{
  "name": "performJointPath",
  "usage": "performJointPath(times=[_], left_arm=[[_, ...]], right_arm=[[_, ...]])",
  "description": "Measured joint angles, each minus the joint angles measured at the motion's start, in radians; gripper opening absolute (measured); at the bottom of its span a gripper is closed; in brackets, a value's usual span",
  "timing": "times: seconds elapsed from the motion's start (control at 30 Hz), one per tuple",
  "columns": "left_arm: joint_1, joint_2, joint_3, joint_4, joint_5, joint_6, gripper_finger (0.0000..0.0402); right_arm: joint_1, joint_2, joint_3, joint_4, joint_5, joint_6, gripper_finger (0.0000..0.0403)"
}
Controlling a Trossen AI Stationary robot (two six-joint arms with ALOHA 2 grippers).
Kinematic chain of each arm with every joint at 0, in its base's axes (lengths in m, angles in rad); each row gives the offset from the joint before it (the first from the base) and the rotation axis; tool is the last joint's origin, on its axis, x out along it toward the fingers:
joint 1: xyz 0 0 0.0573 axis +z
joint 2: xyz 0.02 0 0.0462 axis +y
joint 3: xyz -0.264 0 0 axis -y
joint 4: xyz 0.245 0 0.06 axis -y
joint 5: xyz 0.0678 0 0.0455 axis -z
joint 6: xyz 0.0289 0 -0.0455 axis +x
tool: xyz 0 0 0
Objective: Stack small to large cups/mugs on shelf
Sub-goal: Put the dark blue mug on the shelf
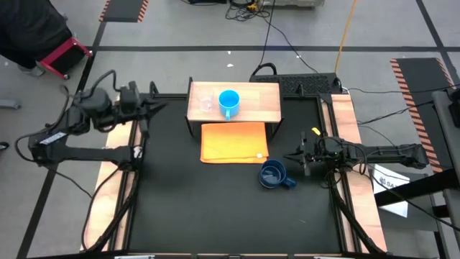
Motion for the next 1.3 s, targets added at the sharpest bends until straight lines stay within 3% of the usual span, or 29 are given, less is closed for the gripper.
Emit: performJointPath(times=[0.23,0.4,0.5,0.67,1.3], left_arm=[[-0.057,-0.136,-0.266,0.2,-0.069,-0.055,0.0],[-0.085,-0.204,-0.371,0.186,-0.145,-0.116,0.0],[-0.106,-0.235,-0.432,0.264,-0.145,-0.143,0.0],[-0.142,-0.256,-0.529,0.337,-0.142,-0.09,0.0],[-0.236,-0.3,-0.872,0.609,-0.187,-0.127,0.0]], right_arm=[[0.0,0.0,0.0,0.002,0.0,0.01,0.0],[0.0,0.0,0.0,0.002,0.0,0.023,0.0],[0.0,0.0,0.0,0.002,-0.001,0.023,0.0],[0.0,0.0,0.0,0.0,-0.001,0.017,0.0],[0.0,0.0,0.0,0.002,-0.001,0.023,0.0]])
